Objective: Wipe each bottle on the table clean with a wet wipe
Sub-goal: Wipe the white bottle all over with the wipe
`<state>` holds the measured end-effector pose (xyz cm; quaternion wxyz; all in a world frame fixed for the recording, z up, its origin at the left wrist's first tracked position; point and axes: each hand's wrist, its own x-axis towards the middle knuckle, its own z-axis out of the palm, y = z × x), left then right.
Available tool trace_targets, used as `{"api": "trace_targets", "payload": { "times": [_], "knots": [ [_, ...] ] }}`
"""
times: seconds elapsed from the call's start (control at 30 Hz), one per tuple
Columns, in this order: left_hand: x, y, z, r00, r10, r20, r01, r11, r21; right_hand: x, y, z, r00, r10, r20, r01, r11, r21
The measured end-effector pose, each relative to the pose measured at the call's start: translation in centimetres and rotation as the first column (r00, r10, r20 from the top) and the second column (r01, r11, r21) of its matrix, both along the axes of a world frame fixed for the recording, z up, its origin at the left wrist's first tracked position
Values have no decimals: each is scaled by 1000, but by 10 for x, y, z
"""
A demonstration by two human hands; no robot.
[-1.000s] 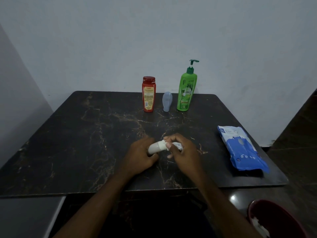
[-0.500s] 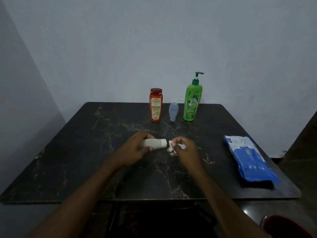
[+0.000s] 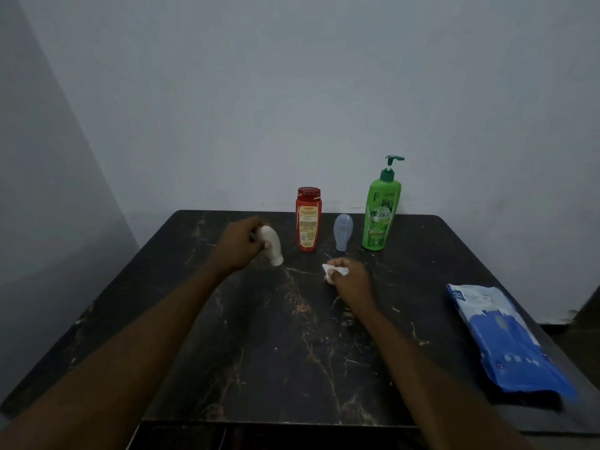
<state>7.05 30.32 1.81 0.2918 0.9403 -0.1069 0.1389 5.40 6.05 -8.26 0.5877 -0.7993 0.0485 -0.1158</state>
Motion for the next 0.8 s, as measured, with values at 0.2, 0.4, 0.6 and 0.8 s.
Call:
{"api": "trace_targets", "payload": {
  "times": [0.2, 0.4, 0.6, 0.8],
  "knots": [
    [48, 2, -3, 1000, 13, -19, -12, 999, 52, 29, 8, -1, 998, -64, 9, 64, 998, -17],
    [83, -2, -7, 999, 9, -43, -4, 994, 113, 34, 9, -11, 996, -51, 73, 58, 994, -92],
    [102, -2, -10, 998, 20, -56, -12, 991, 137, 39, 9, -14, 995, -72, 69, 78, 994, -80],
    [107, -6, -15, 998, 4, -64, 6, 989, 149, 39, 9, -14, 995, -70, 69, 74, 996, -59]
  ]
}}
